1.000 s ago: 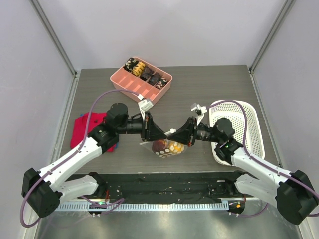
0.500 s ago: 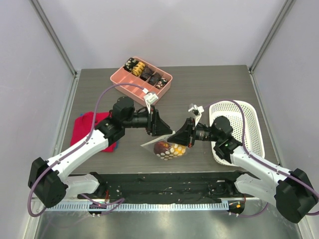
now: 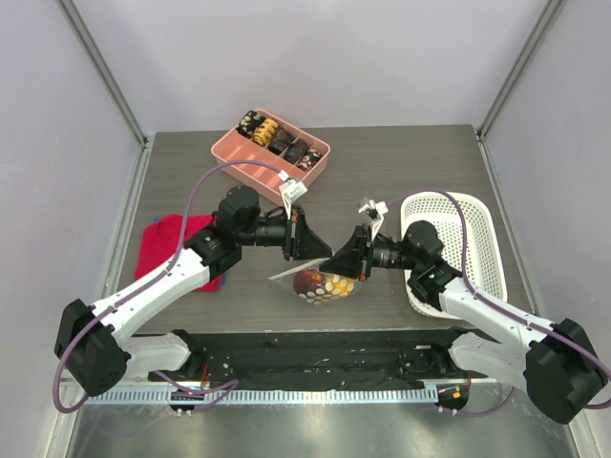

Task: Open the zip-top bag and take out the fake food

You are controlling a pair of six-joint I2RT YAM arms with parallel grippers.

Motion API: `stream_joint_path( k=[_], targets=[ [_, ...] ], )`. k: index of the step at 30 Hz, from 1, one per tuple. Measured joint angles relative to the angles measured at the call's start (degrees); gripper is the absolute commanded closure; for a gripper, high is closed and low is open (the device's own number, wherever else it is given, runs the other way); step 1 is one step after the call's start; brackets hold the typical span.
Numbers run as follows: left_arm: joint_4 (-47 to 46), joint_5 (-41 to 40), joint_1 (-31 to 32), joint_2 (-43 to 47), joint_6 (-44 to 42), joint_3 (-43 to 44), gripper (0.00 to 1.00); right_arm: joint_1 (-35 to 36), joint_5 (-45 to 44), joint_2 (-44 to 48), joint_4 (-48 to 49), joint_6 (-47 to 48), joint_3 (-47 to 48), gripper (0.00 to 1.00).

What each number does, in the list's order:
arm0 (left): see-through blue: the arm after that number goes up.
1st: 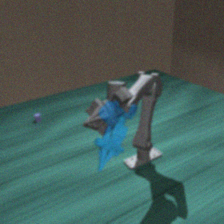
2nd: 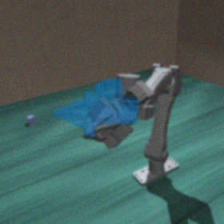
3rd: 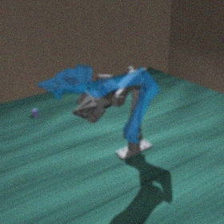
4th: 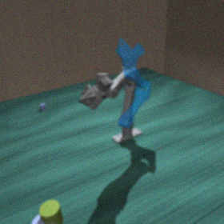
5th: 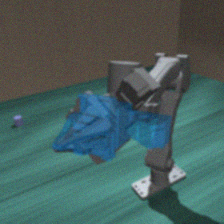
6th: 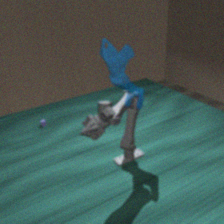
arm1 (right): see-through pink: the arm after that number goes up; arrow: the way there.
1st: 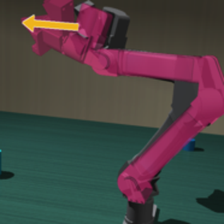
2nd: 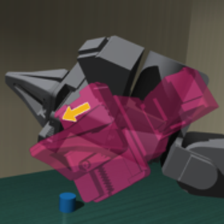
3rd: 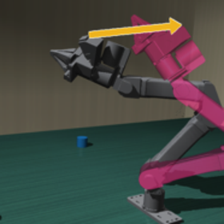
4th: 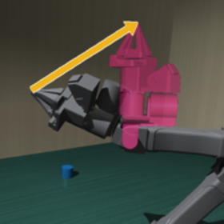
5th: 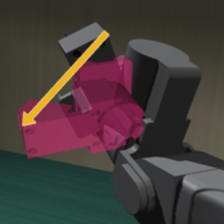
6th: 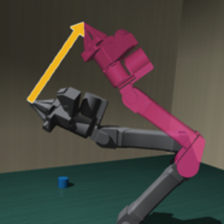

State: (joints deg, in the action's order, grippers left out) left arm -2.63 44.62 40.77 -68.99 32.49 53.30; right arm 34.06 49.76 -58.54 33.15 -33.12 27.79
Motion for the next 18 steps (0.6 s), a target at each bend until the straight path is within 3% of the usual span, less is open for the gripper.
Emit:
stream_joint_path(
  k=[18],
  targets=[
    [14.29, -12.87, 0.13, 12.00, -4.00, -5.31, 1.00, -0.83, -10.08, 2.08, -4.15, -1.86, 0.26, 0.99]
  ],
)
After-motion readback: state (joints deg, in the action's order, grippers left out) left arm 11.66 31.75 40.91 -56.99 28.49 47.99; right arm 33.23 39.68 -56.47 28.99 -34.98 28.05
